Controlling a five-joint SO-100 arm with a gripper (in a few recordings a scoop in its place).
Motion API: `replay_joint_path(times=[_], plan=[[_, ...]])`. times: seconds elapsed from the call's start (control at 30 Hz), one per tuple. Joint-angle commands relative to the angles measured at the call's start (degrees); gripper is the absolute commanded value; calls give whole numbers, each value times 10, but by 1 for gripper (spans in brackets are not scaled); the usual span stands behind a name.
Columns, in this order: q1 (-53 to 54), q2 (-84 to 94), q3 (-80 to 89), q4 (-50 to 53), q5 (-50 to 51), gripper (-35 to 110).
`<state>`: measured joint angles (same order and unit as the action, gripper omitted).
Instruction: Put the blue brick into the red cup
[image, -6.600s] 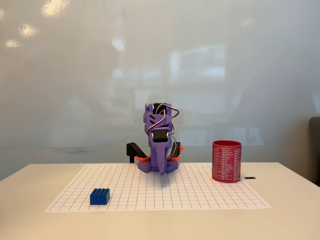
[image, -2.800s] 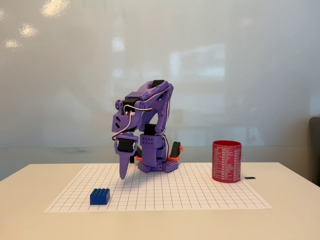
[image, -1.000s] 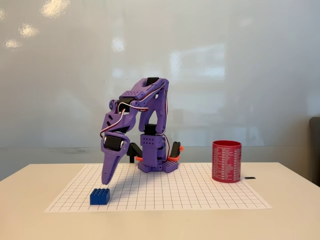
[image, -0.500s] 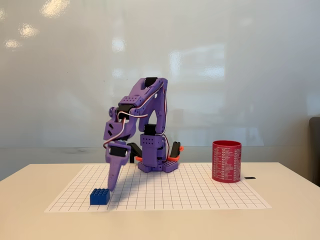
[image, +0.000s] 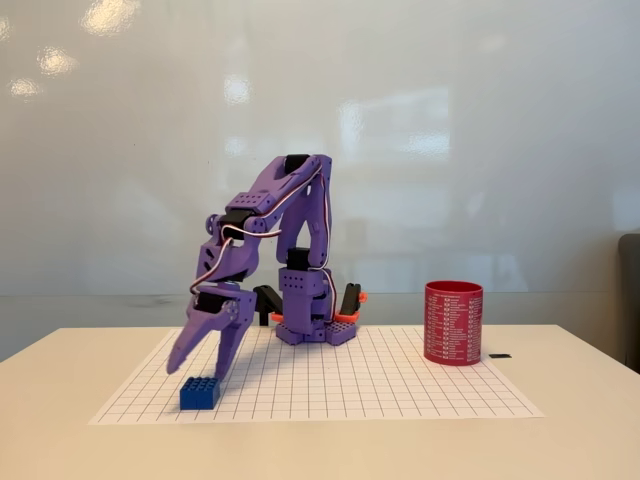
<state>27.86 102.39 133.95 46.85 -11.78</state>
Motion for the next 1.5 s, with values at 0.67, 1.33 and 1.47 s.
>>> replay_joint_path(times=[0.67,1.33,1.47], plan=[[0,-76,-117,61,-58,46],[24,-248,-208,154,-129,43],[30,-280,-247,176,-175,33]])
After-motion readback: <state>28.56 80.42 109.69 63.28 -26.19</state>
